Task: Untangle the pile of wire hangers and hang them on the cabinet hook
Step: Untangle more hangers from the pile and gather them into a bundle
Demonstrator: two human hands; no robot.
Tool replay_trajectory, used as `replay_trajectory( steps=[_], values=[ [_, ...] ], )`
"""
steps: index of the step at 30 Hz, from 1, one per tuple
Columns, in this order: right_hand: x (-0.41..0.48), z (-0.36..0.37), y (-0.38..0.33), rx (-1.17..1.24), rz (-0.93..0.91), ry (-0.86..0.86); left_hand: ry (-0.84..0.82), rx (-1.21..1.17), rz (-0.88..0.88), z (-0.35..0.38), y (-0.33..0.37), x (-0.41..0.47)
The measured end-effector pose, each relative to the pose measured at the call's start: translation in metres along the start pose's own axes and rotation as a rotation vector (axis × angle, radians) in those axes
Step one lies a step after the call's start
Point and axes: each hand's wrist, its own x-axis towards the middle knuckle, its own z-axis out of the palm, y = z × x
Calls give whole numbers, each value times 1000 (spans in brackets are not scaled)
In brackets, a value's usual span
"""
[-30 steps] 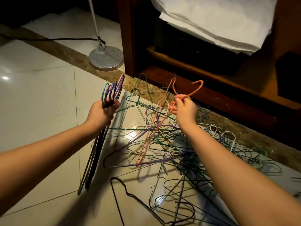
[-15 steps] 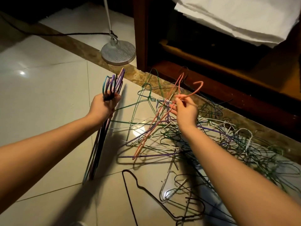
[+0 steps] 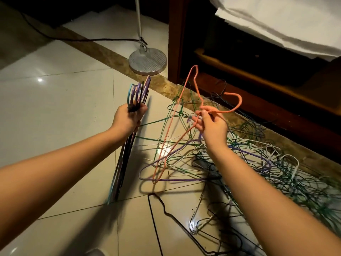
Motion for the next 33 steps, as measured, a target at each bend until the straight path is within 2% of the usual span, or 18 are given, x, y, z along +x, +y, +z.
replay_trajectory(
  steps=[5,9,11,19,23,27,30,33],
  values=[
    [11,-6,7,206,105,252,50,9,42,-3,2,-2],
    [0,-7,23,359,192,519,88,25,62,-8,3,-2],
    [-11,-2,32,388,175,559,102,23,68,-11,3,-2],
    [-41,40,32,155,-23,273,89,41,42,-13,7,-3],
    [-39,37,19,81,-158,129,69,38,35,-16,13,-5],
    [-29,23,3,-32,-183,18,97,59,76,-10,20,-7],
    [-30,15,-3,-144,-244,-79,10,21,58,7,31,-16],
    [-38,15,-7,-208,-270,-74,-78,-61,53,25,45,-30]
  ],
)
